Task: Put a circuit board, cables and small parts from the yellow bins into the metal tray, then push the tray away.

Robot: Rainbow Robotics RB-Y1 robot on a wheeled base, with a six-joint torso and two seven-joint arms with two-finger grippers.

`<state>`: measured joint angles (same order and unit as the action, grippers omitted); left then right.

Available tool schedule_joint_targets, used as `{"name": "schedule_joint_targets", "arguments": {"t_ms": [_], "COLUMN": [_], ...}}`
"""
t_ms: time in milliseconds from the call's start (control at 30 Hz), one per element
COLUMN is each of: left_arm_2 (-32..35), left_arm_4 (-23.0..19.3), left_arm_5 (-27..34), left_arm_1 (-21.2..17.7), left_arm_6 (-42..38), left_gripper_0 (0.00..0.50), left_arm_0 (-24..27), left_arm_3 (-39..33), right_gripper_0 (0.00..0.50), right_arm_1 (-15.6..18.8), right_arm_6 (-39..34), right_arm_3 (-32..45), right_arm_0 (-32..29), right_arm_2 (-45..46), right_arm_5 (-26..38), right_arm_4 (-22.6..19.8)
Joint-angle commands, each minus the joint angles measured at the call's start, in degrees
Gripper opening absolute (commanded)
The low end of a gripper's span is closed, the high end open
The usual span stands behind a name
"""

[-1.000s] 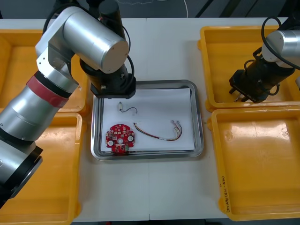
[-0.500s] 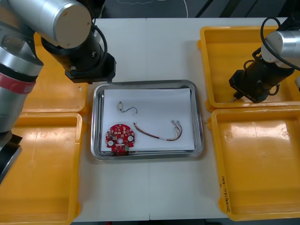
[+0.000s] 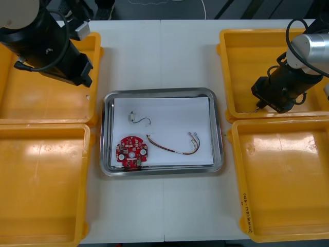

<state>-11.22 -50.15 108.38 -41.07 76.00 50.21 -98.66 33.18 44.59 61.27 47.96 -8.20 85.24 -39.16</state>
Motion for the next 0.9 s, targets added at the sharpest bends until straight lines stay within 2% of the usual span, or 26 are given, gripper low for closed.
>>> {"name": "schedule_joint_targets", "arguments": {"t_ms": [33, 200, 467, 800, 900], "left_arm_2": [7.3, 11.6, 15.0, 15.6, 15.3], "left_arm_4": [-1.0, -1.2, -3.0, -5.0, -5.1], "left_arm_5": [-2.4, -3.5, -5.4, -8.9, -9.7], "left_arm_1": [-2.4, -2.8, -4.6, -4.3, -3.4], "left_arm_6": [10.1, 20.7, 37.7, 55.5, 62.5], "left_gripper_0": [0.500, 0.500, 0.500, 0.500, 0.500], "left_arm_0": [-4.3, -7.1, -7.5, -7.1, -5.8], "left_arm_3": [-0.1, 2.1, 8.8, 15.4, 18.9], "right_gripper_0": [0.000, 0.000, 0.000, 0.000, 0.000], "right_arm_1": [1.4, 2.4, 3.4, 3.4, 3.4], "right_arm_6": [5.2, 11.5, 19.3, 30.0, 35.9], "right_arm_3": [0.7, 0.8, 0.7, 0.8, 0.8], "right_arm_0": [0.4, 2.1, 5.8, 8.6, 9.7], "right_arm_2": [0.4, 3.0, 5.2, 6.4, 6.4], "right_arm_5": [0.2, 4.0, 8.4, 8.4, 8.5], "right_arm_4": [-0.7, -0.7, -1.2, -1.3, -2.1]}}
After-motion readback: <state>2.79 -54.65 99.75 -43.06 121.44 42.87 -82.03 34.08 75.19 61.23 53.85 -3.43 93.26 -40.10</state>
